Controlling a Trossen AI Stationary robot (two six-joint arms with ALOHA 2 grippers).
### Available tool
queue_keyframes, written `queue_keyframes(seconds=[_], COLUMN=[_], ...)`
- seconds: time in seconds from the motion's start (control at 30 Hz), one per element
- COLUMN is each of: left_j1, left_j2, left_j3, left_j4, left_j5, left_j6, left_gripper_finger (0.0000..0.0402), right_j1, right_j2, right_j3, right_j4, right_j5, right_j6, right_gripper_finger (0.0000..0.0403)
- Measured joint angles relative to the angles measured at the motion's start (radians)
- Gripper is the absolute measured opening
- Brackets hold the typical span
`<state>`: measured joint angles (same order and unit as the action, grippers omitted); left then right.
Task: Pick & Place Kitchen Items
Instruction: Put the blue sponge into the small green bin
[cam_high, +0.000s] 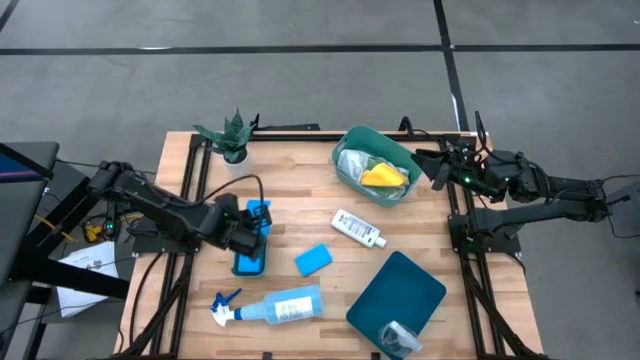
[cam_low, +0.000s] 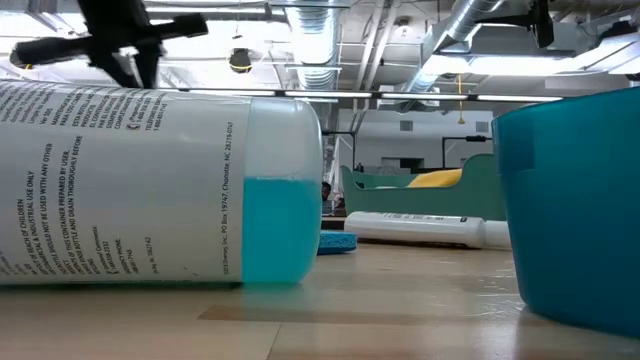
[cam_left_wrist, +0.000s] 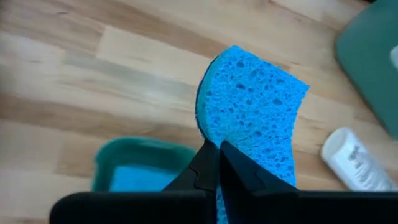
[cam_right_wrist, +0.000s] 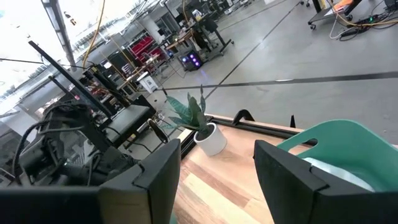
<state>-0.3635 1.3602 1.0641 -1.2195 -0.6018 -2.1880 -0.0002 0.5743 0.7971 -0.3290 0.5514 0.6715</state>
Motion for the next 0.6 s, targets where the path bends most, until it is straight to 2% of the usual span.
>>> queue_keyframes(seconds=[0.2,0.6], left_j1=[-0.093,-0.223], left_j2=[0.000,0.000], left_j3=[0.000,0.000], left_j4=[-0.091,-0.098], left_j5=[0.031,0.087], left_j6=[-0.069,-0.106], left_gripper_finger=[0.0002,0.0003], right_j1=[0.000,0.000], right_j2=[0.000,0.000], right_j3=[0.000,0.000], right_j4=[0.000,0.003], right_j5=[0.000,0.000], right_j6=[0.008,0.010], right_gripper_finger=[0.0195,0.0195])
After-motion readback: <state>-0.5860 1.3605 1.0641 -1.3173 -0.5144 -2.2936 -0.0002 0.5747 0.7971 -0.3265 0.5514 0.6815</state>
